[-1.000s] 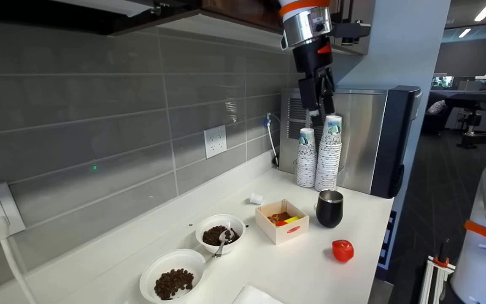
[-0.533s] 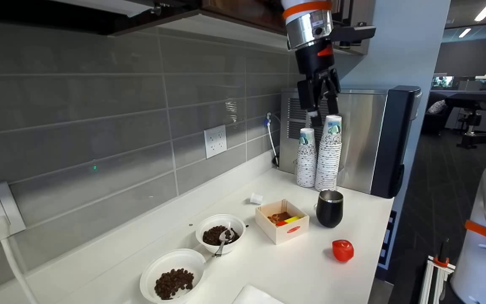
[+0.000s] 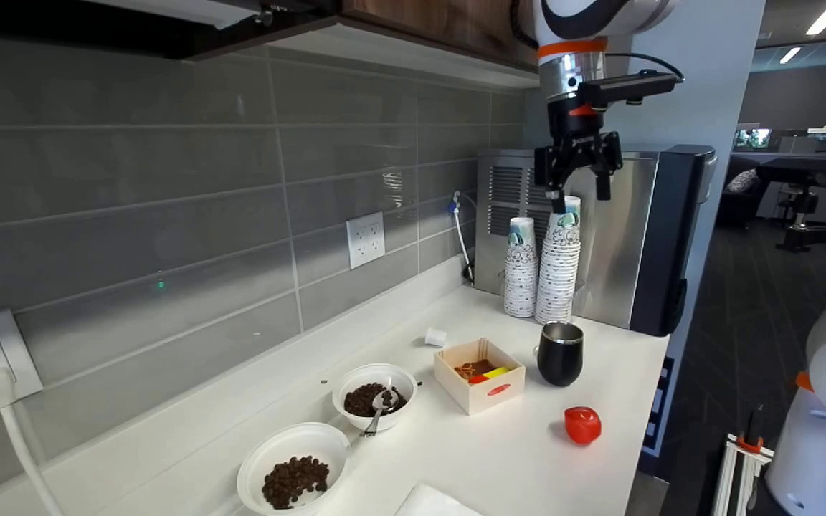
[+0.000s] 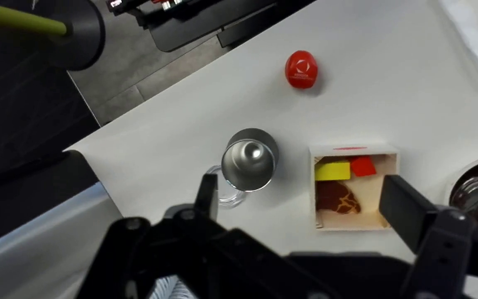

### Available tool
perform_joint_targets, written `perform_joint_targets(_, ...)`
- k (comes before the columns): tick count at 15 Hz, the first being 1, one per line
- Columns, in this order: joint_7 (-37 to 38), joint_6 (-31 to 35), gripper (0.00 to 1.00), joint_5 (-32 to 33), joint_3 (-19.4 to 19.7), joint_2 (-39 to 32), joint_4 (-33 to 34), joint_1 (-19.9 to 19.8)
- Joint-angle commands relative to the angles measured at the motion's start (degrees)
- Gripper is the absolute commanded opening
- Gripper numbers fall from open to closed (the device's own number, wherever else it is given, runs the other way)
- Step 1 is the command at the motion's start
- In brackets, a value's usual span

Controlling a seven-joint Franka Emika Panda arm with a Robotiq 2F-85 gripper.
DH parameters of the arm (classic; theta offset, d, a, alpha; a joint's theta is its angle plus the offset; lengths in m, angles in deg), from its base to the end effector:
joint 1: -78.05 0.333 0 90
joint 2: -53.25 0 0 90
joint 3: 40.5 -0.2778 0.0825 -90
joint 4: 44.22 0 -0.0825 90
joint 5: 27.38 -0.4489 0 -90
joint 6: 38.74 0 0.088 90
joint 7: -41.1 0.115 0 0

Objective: Put the clear lid on the black thermos.

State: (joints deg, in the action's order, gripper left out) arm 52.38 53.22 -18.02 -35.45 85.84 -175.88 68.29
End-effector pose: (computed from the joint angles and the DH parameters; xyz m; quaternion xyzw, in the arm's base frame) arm 0.4301 -0.1342 0.4968 0.9742 -0.2090 -0.0638 0.0561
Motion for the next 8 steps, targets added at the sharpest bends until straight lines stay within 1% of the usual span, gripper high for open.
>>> perform_joint_targets(1, 4.9, 8.3, 1.00, -0.2, 3.5, -2.6, -2.8, -4.3)
perform_joint_targets(3, 7.5, 14.3, 1.00, -1.8, 5.3, -5.7, -3.8, -6.1)
perform_joint_targets(5, 10.8, 20.9, 1.00, -3.2, 6.2, -9.0, -4.8, -7.4)
perform_joint_targets(8, 16.6, 30.7, 1.00, -5.6, 6.4, -13.7, -6.1, -8.5)
